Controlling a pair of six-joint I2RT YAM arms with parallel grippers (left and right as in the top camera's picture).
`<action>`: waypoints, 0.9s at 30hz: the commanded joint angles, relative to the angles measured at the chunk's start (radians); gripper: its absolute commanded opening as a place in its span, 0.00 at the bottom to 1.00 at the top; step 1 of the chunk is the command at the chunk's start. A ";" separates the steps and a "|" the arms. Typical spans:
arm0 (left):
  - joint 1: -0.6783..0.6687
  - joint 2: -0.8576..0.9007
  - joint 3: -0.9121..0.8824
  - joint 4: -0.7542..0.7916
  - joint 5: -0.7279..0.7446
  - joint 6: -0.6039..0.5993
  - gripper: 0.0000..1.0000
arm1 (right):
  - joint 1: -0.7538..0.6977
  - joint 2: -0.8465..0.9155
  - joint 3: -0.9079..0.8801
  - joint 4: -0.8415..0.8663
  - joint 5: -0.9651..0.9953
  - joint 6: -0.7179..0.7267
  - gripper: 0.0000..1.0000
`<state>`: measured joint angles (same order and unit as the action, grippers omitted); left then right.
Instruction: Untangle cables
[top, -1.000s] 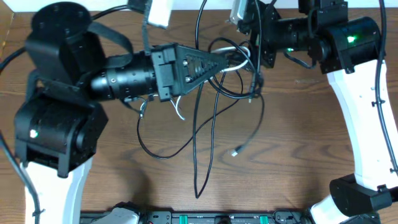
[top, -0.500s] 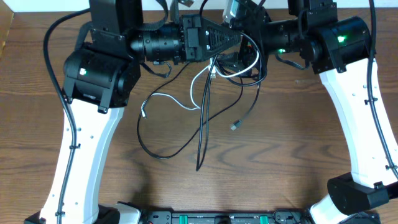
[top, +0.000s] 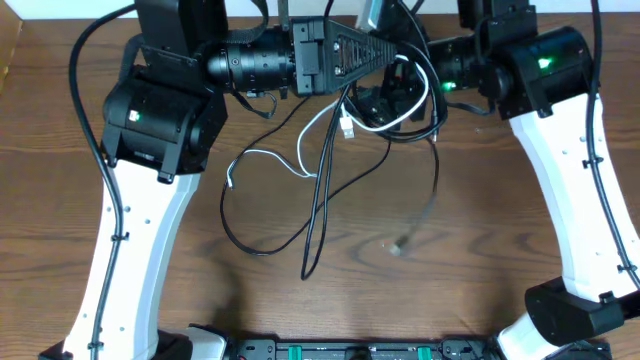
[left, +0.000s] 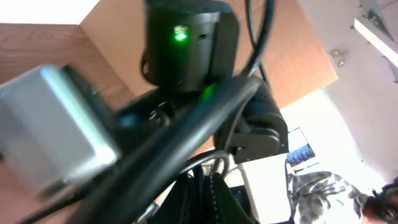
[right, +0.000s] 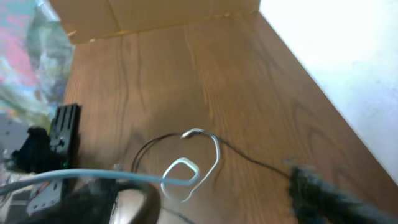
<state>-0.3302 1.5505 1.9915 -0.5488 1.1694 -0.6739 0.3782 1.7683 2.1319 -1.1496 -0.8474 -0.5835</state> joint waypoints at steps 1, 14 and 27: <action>0.006 0.002 0.016 0.020 -0.003 0.005 0.08 | 0.072 -0.001 0.005 -0.002 -0.055 -0.031 0.51; 0.005 0.002 0.016 0.021 0.024 0.003 0.07 | 0.103 -0.003 0.006 0.012 -0.043 -0.030 0.49; 0.003 0.002 0.016 0.024 -0.002 0.014 0.07 | 0.130 -0.003 0.005 0.024 -0.034 -0.004 0.09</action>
<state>-0.3313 1.5417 1.9926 -0.5339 1.2282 -0.6758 0.4625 1.7737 2.1315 -1.1290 -0.8585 -0.5533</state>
